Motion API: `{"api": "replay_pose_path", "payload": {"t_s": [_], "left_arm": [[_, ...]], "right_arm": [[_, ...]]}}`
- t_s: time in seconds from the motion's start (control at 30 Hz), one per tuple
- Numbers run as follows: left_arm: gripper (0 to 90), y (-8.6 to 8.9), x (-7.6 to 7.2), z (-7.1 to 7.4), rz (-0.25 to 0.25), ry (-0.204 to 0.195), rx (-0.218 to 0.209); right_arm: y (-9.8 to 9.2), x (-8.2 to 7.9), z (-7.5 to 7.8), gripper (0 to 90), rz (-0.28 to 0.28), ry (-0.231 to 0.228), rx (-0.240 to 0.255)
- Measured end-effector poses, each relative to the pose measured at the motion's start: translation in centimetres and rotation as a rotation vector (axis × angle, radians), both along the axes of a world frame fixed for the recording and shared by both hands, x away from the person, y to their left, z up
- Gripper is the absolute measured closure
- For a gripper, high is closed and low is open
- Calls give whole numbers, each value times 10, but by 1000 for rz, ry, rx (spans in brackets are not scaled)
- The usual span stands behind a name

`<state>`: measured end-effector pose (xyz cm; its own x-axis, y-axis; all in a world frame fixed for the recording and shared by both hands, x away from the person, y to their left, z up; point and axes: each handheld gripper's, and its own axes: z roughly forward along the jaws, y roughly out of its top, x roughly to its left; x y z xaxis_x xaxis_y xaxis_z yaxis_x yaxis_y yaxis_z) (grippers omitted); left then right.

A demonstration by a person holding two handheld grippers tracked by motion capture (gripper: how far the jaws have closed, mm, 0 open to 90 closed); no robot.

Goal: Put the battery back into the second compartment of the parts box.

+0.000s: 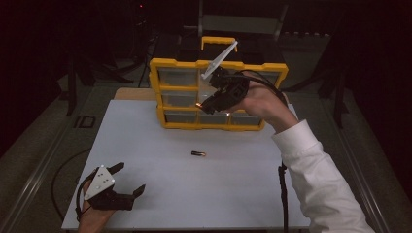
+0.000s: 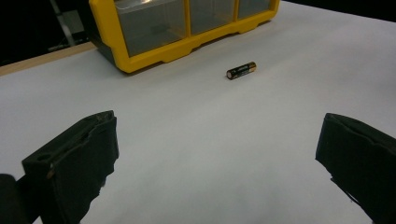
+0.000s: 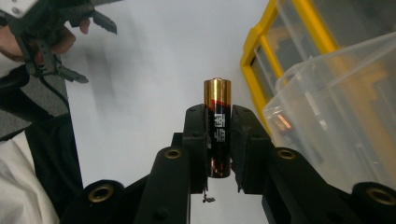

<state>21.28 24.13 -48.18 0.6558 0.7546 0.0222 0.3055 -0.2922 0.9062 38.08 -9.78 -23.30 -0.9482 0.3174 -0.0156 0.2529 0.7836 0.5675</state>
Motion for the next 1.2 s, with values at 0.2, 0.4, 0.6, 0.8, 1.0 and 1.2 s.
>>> {"api": "replay_pose_path", "payload": {"t_s": [0.2,0.4,0.6,0.8,1.0,1.2], "left_arm": [[2,0,0,0,0,-1,2],[2,0,0,0,0,2,7],[2,0,1,0,1,3,7],[2,1,1,0,3,3,5],[2,2,1,-1,5,3,3],[2,0,1,0,1,3,8]], "right_arm": [[-4,7,14,765,-26,-10,34],[-11,20,31,765,-92,-41,71],[-11,32,30,764,-150,-53,42],[-11,44,24,759,-195,-58,18],[-9,48,19,154,-255,-89,47],[-6,38,19,141,-215,-79,68]]}}
